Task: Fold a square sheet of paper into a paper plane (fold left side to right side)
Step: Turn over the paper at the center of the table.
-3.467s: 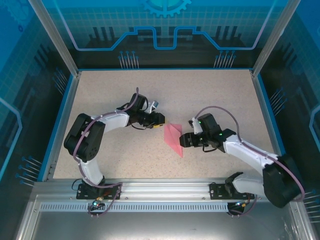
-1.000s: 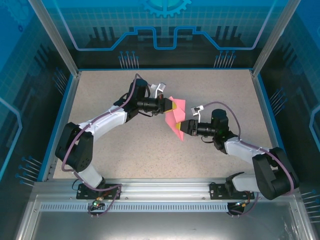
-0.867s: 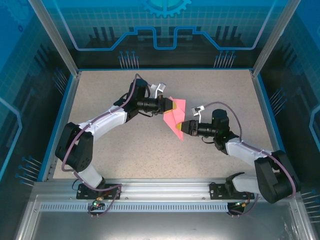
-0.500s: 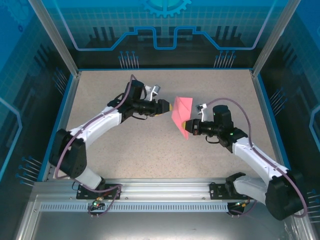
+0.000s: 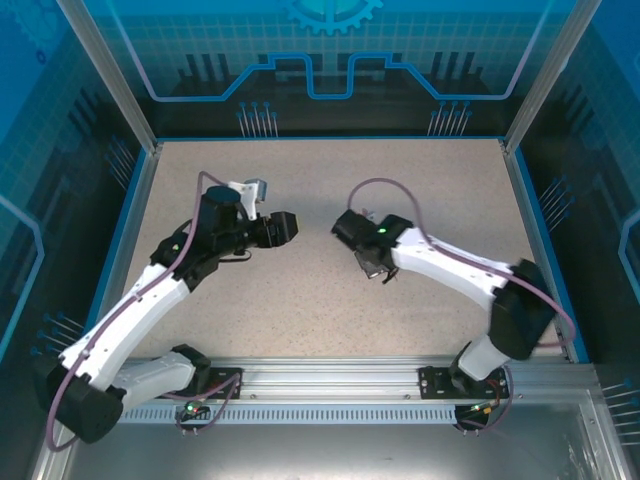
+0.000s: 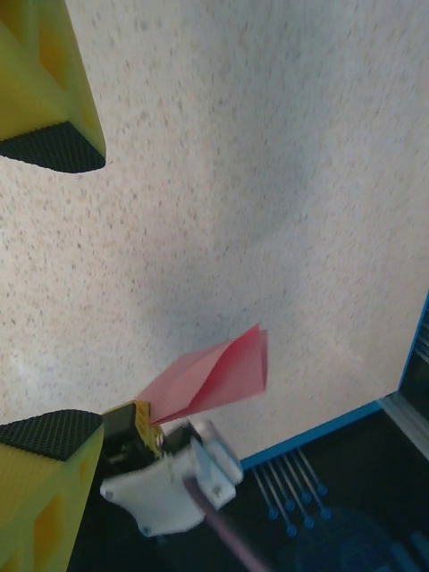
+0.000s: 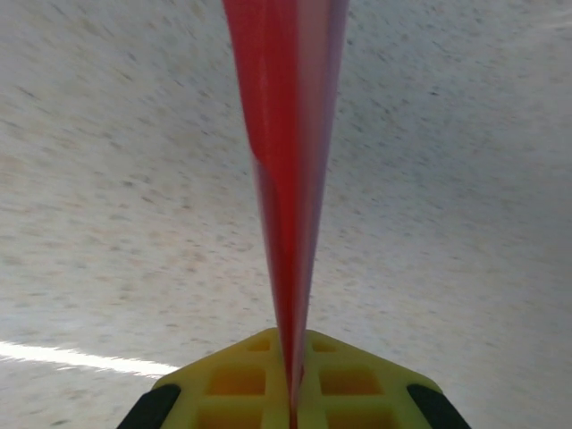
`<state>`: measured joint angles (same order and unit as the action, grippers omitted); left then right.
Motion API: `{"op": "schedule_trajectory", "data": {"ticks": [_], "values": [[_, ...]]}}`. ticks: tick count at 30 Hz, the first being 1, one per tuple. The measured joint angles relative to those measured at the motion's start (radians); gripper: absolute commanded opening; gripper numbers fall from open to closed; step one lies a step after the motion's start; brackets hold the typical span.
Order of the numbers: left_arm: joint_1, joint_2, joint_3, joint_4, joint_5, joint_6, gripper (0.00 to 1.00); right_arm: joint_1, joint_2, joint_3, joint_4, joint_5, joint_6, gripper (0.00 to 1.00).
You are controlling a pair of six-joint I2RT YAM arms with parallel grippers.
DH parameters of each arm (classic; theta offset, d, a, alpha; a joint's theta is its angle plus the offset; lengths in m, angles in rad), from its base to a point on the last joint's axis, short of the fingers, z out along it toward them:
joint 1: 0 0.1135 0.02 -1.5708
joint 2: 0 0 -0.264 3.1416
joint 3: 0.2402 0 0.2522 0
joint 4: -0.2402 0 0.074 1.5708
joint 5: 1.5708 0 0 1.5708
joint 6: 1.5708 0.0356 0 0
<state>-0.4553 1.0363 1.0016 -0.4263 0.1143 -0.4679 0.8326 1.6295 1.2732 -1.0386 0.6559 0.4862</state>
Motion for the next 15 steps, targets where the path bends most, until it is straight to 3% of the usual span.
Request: {"op": "schedule_trajectory", "data": {"ticks": [4, 9, 15], "values": [[0.000, -0.092, -0.028, -0.039, -0.070, 0.000, 0.78, 0.053, 0.210, 0.106, -0.140, 0.140, 0.027, 0.08], [0.001, -0.136, -0.052, -0.070, -0.116, 0.000, 0.80, 0.087, 0.445, 0.204, -0.245, 0.225, 0.037, 0.10], [0.001, -0.135, -0.056, -0.094, -0.127, 0.000, 0.81, 0.122, 0.567, 0.223, -0.254, 0.192, -0.001, 0.29]]}}
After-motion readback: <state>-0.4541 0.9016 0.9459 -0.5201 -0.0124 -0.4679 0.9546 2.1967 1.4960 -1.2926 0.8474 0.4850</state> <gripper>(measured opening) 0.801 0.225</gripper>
